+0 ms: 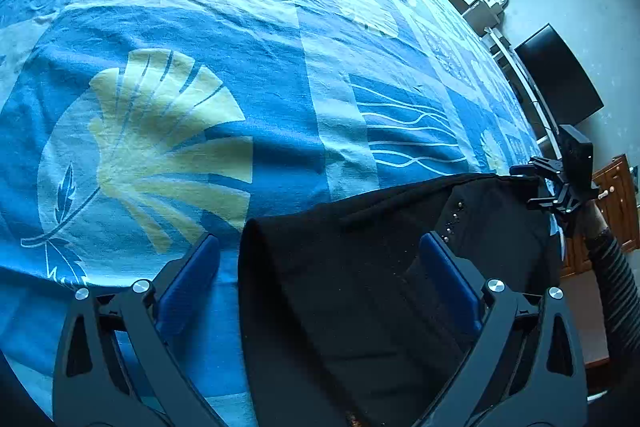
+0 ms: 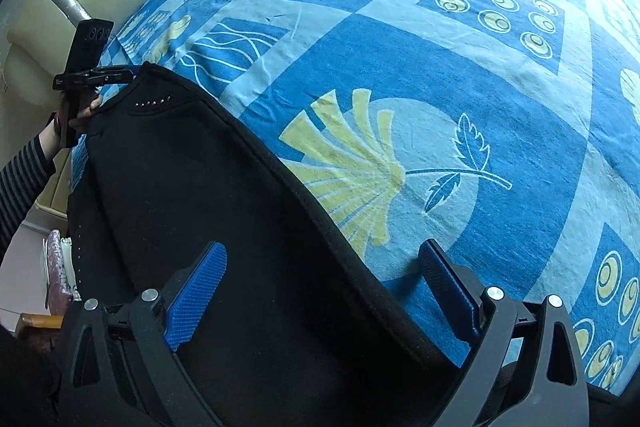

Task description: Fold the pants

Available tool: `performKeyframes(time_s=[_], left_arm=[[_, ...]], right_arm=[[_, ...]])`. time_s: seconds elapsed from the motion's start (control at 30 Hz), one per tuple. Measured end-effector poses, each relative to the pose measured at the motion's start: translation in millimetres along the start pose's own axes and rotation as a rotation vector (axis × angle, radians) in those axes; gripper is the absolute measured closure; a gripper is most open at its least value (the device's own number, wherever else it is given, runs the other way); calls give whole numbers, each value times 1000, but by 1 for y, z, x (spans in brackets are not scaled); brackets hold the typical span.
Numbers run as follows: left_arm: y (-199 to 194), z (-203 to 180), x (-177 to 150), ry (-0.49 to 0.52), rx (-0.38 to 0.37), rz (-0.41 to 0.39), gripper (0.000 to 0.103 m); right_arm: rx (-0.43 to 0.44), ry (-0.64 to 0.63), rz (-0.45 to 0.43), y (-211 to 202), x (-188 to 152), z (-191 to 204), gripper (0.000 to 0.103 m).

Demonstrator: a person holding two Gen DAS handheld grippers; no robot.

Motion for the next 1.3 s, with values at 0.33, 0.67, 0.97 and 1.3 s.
performKeyframes(time_s=[0.33, 0.67, 0.97, 1.3], left_arm=[[-4, 13, -3, -145, -159, 22, 50], [0, 7, 6, -146, -246, -5, 39], [7, -5, -3, -85, -197, 49, 53], [3, -18, 4, -21, -18, 19, 83]], right_arm=[[-8, -18, 18, 4, 4, 2, 7], [-29, -26, 22, 6, 2, -2, 7], [12, -10, 7, 3, 1, -5, 7], [-66, -19, 3, -6, -5, 9, 95]])
Point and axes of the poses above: each gripper's, at about its wrist camera, not at the fingertips, and y roughly the way its jaws point, z to its left, x to its top, the point moved 5 cm from there along y, roughly the way its jaws point, and after that the axes turned 2 degrees about y, right-handed, at the moved point
